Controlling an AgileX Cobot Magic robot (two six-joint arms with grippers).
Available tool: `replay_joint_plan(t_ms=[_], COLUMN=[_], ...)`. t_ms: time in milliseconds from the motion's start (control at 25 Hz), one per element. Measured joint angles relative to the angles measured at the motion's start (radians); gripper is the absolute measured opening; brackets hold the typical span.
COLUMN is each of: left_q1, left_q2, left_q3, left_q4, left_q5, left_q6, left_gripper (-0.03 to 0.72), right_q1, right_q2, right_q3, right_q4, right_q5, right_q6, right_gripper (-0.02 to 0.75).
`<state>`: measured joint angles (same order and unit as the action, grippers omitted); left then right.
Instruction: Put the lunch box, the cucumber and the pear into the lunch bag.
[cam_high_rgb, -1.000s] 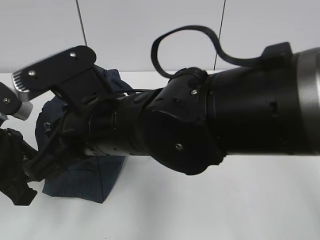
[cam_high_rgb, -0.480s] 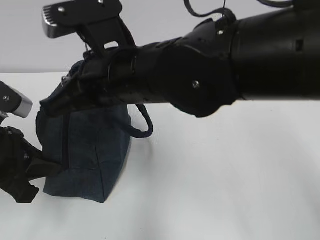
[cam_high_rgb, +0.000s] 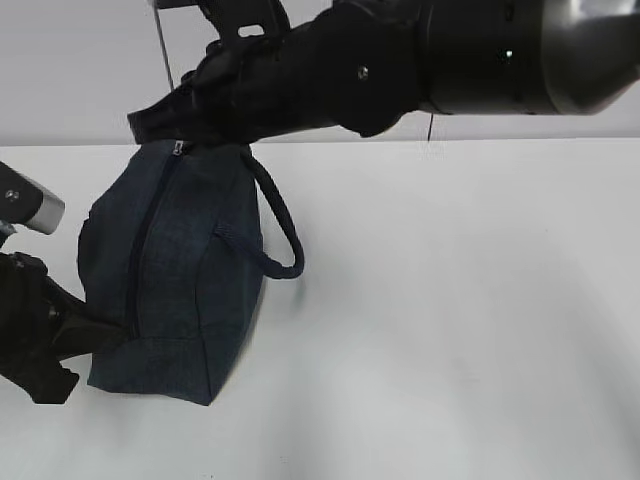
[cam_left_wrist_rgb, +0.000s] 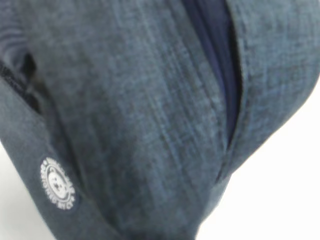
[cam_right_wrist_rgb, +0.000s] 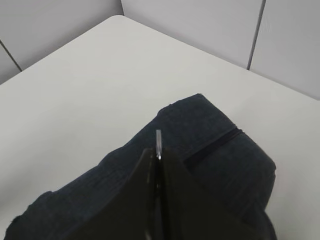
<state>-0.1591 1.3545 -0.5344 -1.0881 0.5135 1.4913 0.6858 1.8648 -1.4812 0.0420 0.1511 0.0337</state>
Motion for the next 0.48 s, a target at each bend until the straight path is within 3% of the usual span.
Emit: replay_joint_plan(t_ms=[40,280,480], left_q1=[0.0,-0.009,-0.009], left_q2=[0.0,0.0,0.0], left_q3=[0.0,0.0,0.0], left_q4=[-0.001,-0.007,-0.007], left_q5=[0.003,0.007,0.009], left_q6=[0.001,0.003,0.003], left_gripper=[0.036,0.008,0.006], right_q1=[-0.009,-0.084,-0.095], right_q2=[0.0,0.018,0.043], right_q3=[-0.002,-0.002,-0.009], right_q4=[0.004,0.081,0.092], right_q5=[0.0,0.0,-0.004], right_q6=[0.0,0.0,0.0], right_gripper=[0.0,0.0,0.0])
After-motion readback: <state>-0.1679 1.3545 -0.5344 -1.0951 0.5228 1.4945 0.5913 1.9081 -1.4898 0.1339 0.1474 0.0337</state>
